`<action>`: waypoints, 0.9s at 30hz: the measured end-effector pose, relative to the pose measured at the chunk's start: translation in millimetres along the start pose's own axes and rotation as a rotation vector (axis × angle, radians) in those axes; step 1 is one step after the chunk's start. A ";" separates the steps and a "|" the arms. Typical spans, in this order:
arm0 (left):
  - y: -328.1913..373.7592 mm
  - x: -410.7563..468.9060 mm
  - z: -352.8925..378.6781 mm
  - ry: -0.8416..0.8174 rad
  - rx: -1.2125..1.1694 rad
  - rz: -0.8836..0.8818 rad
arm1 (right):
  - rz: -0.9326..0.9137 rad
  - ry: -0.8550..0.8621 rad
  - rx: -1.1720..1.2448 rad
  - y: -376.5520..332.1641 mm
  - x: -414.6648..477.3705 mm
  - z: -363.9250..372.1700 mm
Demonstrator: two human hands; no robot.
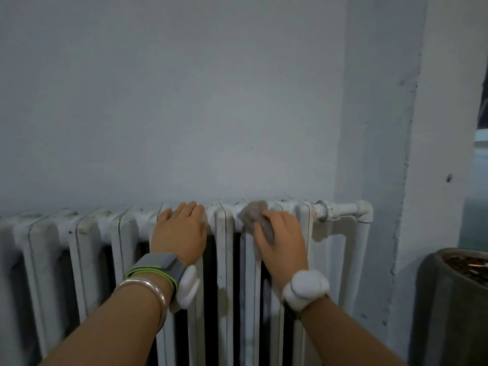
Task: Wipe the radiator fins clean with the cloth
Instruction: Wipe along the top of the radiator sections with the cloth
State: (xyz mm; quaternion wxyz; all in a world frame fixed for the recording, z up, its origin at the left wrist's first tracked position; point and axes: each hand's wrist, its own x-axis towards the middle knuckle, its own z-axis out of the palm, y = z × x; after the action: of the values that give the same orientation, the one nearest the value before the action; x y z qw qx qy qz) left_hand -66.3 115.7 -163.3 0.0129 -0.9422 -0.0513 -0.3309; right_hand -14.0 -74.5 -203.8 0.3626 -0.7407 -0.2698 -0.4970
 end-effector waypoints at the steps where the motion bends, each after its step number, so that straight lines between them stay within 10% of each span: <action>1: -0.2 0.1 0.1 0.003 -0.002 -0.001 | 0.009 -0.004 -0.012 -3.5 14.3 0.3; 16: -5.4 2.7 5.2 0.011 0.039 0.012 | 0.220 -0.735 -0.229 -1.5 104.5 55.8; 27: -5.1 3.3 3.5 -0.012 0.031 0.006 | 0.196 -0.650 -0.255 -1.3 95.4 57.3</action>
State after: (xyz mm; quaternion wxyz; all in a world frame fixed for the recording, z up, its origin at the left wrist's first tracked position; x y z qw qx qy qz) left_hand -62.2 121.3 -164.0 0.0281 -0.9440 -0.0537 -0.3243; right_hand 50.4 -23.8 -128.5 0.2085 -0.9217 -0.2346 -0.2280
